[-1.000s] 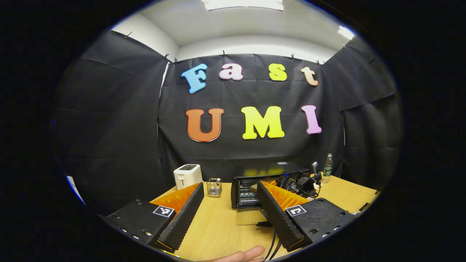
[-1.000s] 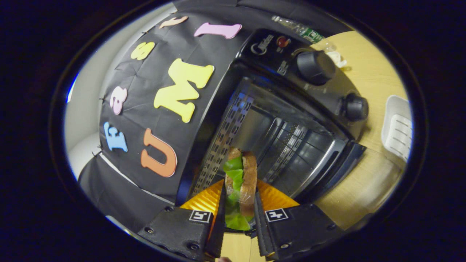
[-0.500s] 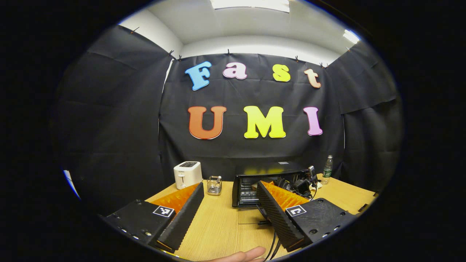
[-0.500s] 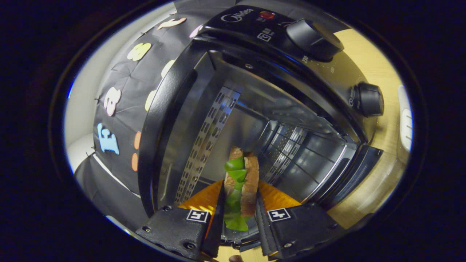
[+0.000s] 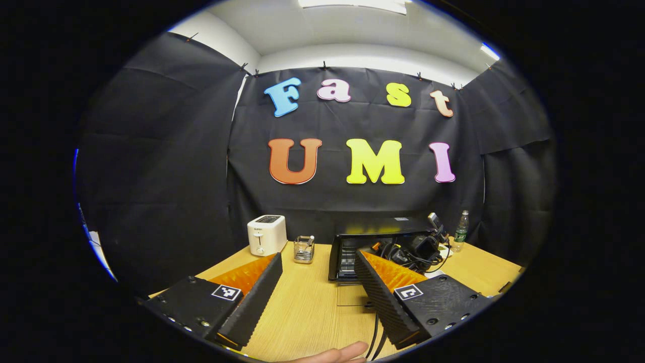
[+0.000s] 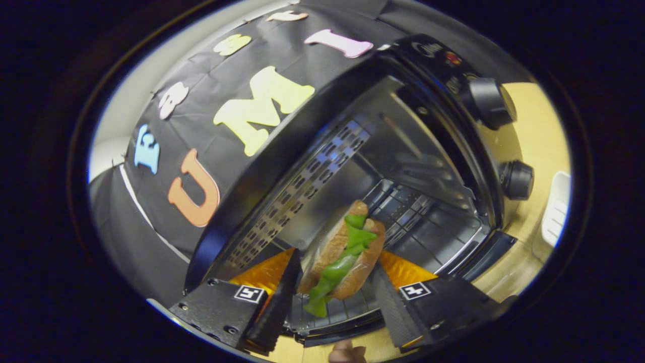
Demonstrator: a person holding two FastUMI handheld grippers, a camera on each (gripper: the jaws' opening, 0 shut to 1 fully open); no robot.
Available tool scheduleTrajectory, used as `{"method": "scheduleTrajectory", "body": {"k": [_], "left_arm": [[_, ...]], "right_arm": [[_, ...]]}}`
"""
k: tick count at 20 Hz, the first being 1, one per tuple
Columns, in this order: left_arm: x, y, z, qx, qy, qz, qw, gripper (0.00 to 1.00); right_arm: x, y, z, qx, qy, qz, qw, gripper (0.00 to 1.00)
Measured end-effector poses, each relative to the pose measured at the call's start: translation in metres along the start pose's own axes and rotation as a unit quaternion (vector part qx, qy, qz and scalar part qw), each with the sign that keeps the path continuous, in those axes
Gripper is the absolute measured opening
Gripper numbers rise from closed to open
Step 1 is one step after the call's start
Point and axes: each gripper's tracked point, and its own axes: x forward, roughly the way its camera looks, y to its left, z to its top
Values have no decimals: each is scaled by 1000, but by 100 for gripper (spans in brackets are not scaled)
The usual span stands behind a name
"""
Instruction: Open the electric oven with the left hand, put the food in, and close the electric oven.
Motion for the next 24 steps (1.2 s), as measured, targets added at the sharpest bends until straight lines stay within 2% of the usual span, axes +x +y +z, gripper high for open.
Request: {"method": "scheduleTrajectory", "body": {"k": [1,3,5,8,12,15,20,24], "left_arm": [[-1,1,-1,1,0,1,1000,95],[-2,4,0,7,-3,6,1000,95],[-3,14,1,10,-6,24,1000,94],[-5,12,0,4,-6,23,1000,94],[-10,16,-1,14,-3,31,999,94],[-12,12,-2,14,0,30,999,95],[-16,10,-7,12,10,25,1000,95],[-17,13,-12,16,22,32,999,95]], "right_arm": [[0,1,-2,-21,1,-7,1000,90],[-1,-1,-8,-61,14,-20,998,98],[-2,3,-18,-88,45,-12,995,99],[-4,4,-27,-141,74,-20,987,100],[-6,-4,-33,-239,114,-56,963,100],[-11,-11,-42,-285,153,-75,943,100],[-25,-11,-47,-319,227,-84,917,100],[-48,-9,-54,-311,284,-75,904,100]]}}
